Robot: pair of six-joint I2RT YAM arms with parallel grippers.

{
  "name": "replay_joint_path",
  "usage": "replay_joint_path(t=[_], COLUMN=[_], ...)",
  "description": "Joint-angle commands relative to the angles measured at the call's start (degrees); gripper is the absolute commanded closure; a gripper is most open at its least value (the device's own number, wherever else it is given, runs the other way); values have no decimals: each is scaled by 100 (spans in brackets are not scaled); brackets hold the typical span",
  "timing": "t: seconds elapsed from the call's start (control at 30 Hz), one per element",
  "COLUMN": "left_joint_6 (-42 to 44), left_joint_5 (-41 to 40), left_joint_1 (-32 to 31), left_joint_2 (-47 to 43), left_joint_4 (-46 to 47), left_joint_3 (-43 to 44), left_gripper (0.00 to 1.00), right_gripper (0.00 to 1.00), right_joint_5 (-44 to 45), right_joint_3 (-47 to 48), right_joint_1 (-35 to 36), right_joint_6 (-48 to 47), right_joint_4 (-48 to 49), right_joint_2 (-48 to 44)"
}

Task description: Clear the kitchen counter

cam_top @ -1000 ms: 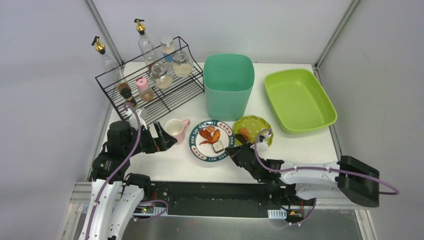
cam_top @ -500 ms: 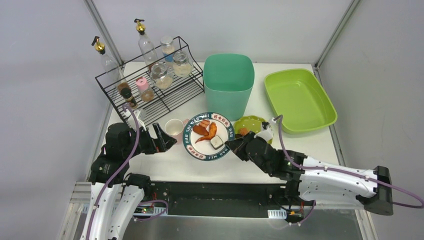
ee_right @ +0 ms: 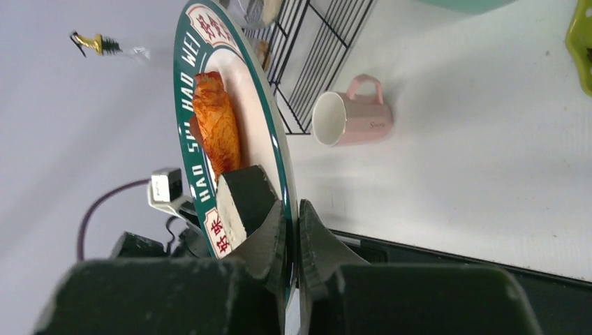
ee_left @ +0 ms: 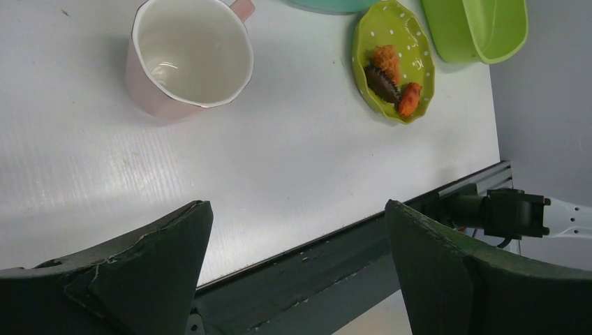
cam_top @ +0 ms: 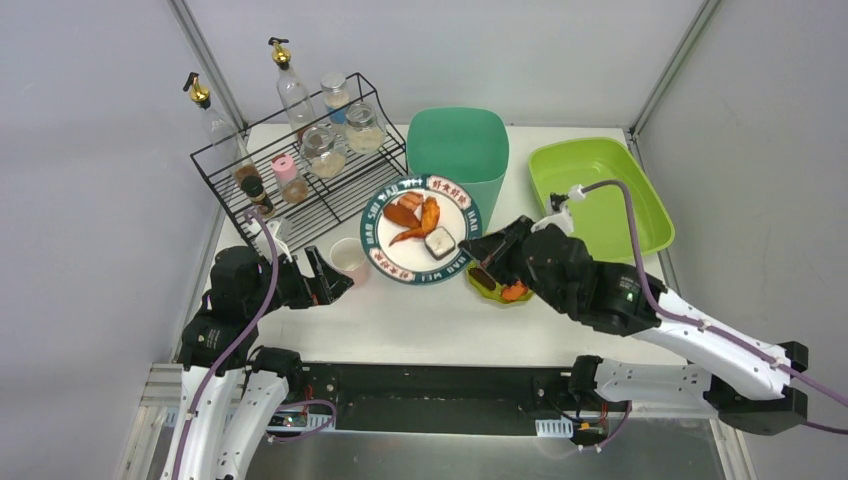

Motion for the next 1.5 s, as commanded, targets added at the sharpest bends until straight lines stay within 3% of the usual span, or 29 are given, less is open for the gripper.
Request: replay_joint_path(t=[0.0, 0.33, 0.77, 1.0, 1.47], left_joint_6=[-4, 0, 13, 22, 33], left_joint_5=[-73, -55, 14, 15, 77], left_joint_1=[28, 28, 28, 28, 28], left_joint_2=[-33, -6, 27, -26, -44], left_joint_4=[197, 196, 205, 205, 205], left_joint_3=[-34, -33, -33, -33, -23], left_gripper=[1, 1, 1, 0, 0], right_gripper=[100, 100, 100, 100, 100], right_joint_5=[-475, -1645, -2550, -2441, -2117], right_joint_3=[888, 2599, 2954, 3591, 3651], right_joint_1=[-760, -2689, -4741, -4888, -4883], right_joint_6=[-54, -558, -1301, -2320, -4284], right_joint_4=[168, -231, -235, -408, 207], right_joint_2=[257, 1557, 2197, 2973, 3173])
